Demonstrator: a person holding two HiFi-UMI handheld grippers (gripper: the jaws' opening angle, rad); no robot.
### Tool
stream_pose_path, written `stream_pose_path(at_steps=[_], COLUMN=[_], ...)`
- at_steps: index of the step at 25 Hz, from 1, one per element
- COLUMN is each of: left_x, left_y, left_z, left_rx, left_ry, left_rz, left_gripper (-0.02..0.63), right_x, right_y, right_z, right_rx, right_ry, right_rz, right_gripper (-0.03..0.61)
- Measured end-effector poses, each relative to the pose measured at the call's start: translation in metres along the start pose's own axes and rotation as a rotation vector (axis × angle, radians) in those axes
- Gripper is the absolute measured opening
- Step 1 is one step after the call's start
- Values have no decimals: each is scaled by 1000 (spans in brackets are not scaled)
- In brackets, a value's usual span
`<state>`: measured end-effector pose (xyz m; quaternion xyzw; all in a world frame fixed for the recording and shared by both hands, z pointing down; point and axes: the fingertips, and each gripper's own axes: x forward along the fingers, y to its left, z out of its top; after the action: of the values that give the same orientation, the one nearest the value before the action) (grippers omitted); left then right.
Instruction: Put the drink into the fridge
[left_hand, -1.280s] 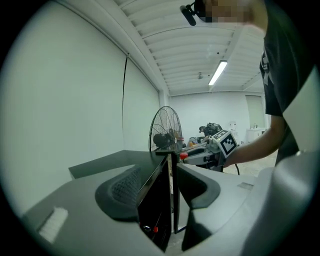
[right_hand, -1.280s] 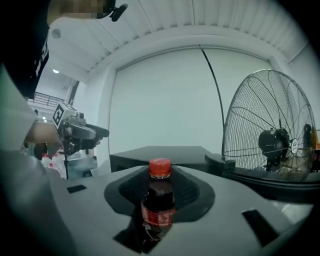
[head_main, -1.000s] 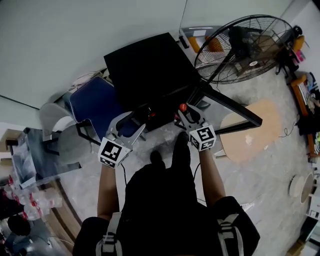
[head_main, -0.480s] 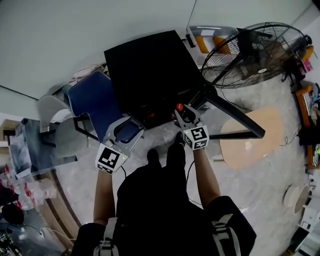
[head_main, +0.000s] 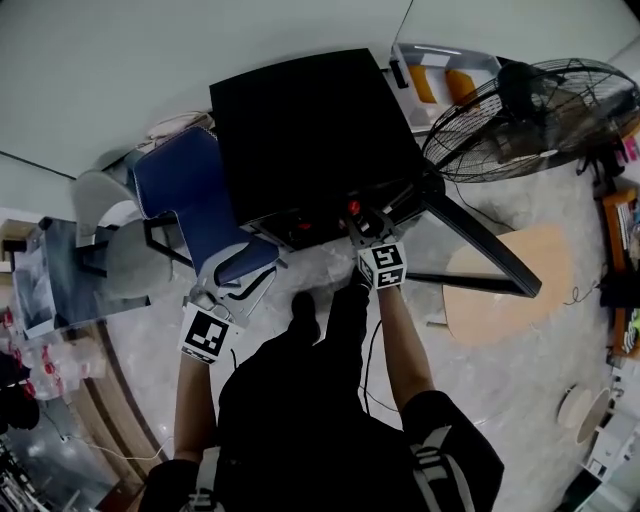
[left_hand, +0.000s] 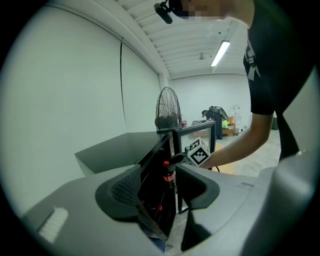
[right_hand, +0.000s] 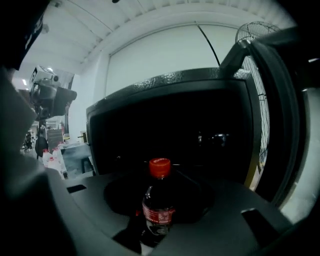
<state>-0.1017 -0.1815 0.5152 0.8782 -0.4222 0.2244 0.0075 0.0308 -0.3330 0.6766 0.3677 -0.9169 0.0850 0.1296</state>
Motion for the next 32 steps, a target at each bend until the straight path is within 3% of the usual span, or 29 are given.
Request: stream_pose_path(at_steps=[8,15,22,32], left_x=[1,-8,-10,-7], left_y=[-8,-16,-18,-10], left_z=[-18,-22,-31,-32], left_rx=[11,56,33,19], left_ry=[35,45,56,52], left_rz=[-28,-30,-25,-39], left_gripper=[209,204,204,204], right_x=[34,65,93,122], right_y=[-1,-10,-6,-7], right_z=[-27,-50,-60,-60], right_rx=[-17,51,-21,-43], right_ry=[14,31,77,103], right_rz=[-8,-38,-28,-3], right_gripper=[132,132,132,133])
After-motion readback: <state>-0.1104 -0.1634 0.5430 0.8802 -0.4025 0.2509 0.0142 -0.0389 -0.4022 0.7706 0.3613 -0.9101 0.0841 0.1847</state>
